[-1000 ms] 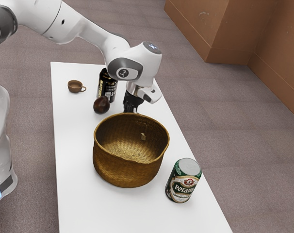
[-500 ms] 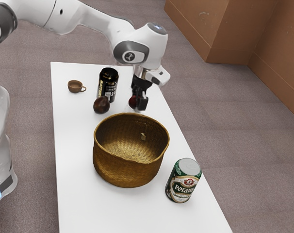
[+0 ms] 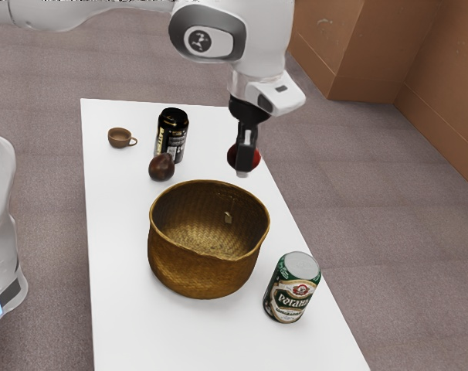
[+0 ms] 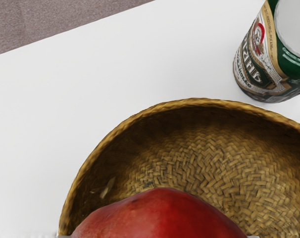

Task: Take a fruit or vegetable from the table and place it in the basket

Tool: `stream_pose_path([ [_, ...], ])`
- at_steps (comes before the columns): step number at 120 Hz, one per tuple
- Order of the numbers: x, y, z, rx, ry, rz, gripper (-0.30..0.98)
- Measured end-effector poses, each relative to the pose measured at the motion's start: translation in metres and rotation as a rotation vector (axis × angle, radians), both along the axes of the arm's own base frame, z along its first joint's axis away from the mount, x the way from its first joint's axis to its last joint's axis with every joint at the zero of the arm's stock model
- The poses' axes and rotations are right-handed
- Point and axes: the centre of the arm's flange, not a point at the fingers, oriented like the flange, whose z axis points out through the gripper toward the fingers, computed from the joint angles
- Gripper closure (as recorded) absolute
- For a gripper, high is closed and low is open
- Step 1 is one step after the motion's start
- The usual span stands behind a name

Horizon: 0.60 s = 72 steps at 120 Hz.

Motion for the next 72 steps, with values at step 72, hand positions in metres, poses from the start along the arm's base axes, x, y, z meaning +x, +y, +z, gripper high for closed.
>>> stream_pose_path([
  [72,-0.042,-0.045,-0.101,-0.034,0.191,-0.015,0.08],
])
